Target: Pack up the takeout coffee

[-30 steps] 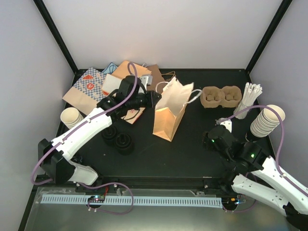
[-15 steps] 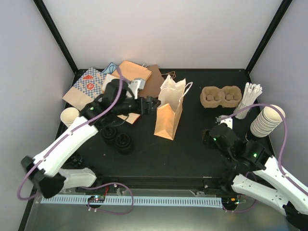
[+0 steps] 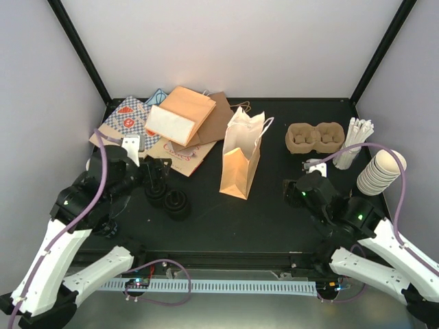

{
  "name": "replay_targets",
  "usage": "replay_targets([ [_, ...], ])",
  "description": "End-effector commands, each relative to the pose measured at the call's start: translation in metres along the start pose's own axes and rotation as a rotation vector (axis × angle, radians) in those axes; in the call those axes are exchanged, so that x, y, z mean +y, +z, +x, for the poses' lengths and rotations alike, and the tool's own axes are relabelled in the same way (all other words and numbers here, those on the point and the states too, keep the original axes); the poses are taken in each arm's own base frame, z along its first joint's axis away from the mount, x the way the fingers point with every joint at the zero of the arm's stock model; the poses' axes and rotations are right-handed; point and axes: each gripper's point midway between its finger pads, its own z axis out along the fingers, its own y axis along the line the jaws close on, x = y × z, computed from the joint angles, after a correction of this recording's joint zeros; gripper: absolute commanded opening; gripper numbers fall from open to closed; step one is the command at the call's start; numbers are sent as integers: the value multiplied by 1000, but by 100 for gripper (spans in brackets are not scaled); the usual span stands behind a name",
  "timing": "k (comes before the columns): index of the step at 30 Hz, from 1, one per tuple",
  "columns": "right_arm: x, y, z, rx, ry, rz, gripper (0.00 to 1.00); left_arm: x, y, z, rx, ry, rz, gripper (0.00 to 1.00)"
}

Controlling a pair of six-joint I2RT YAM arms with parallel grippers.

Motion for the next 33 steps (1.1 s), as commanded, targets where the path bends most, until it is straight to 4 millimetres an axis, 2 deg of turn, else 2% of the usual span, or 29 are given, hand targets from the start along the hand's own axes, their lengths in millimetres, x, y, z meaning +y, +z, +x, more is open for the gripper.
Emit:
replay_targets([
  [1,7,2,-3,-4,9,-24,78,39,16,43,139,33,-165,99],
  [4,7,5,1,12,8,-17,82,38,29,58,168,22,-136,99],
  [8,4,9,4,35,7,14,100,29,44,71,188,8,-60,99],
  [14,11,24,9,116,-65,79,100,15,55,80,198,28,42,99],
  [16,6,31,12,129,-97,137,100,11,57,82,196,29,69,99],
  [19,-4,37,12,131,-54,203,100,10,60,86,204,18,81,99],
  [22,-10,44,3,134,24,153,100,16,64,88,210,4,51,99],
  [28,-43,52,-31,81,165,229,98,12,72,94,206,31,90,99],
  [33,-52,67,-63,41,291,269,94,14,78,94,183,75,93,99],
])
